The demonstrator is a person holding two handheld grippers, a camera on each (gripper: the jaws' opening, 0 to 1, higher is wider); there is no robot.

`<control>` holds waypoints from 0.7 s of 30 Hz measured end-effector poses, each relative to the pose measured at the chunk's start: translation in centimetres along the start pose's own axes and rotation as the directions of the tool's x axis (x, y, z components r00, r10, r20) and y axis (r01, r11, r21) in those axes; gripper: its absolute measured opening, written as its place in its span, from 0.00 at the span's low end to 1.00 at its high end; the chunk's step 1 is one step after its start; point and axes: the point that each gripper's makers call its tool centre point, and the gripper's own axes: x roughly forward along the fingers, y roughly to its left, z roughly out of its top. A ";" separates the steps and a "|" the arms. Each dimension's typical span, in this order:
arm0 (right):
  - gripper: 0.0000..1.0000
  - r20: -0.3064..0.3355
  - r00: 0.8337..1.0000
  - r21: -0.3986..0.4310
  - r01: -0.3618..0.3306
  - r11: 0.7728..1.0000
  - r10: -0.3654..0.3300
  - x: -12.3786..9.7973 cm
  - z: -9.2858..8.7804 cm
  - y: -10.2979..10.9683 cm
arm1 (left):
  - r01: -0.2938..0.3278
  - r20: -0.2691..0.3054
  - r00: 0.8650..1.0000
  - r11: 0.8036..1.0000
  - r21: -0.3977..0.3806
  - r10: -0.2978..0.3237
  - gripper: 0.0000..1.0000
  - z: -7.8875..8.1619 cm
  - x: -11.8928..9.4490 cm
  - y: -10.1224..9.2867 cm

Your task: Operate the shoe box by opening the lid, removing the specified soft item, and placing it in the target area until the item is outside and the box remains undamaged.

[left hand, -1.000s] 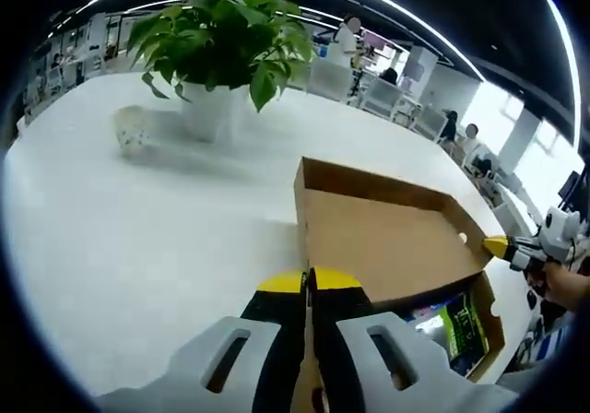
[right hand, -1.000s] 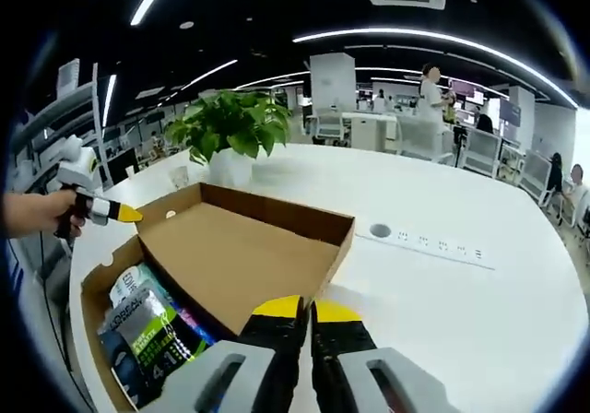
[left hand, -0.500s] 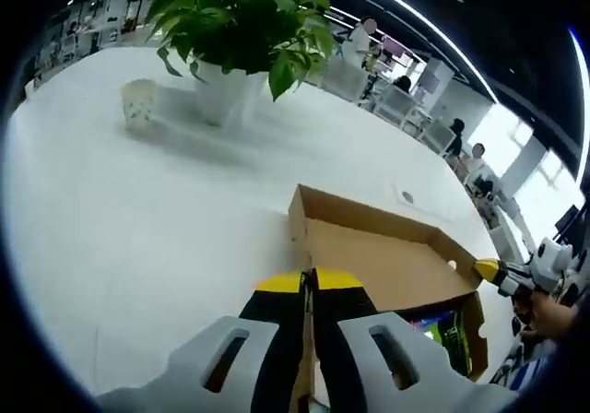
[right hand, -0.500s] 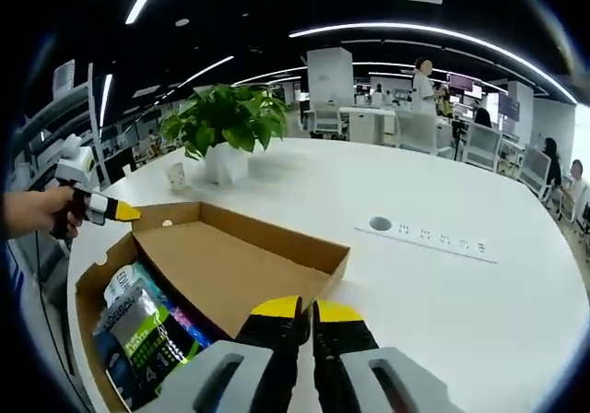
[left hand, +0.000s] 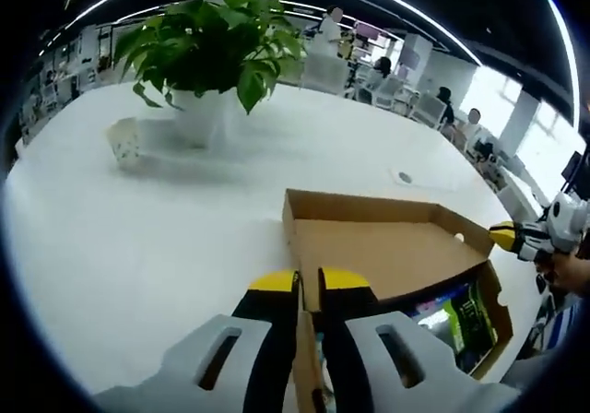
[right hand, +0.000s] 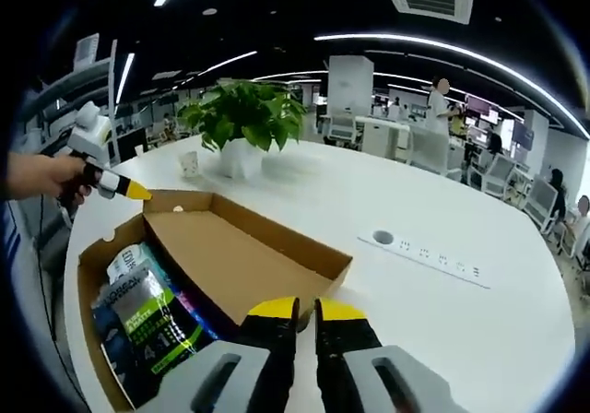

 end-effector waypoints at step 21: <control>0.08 -0.052 0.982 -0.173 -0.189 0.967 0.183 -2.3 -1.3 5.1 | 0.045 0.000 0.999 0.979 0.200 -0.046 0.16 -1.6 -3.9 -3.4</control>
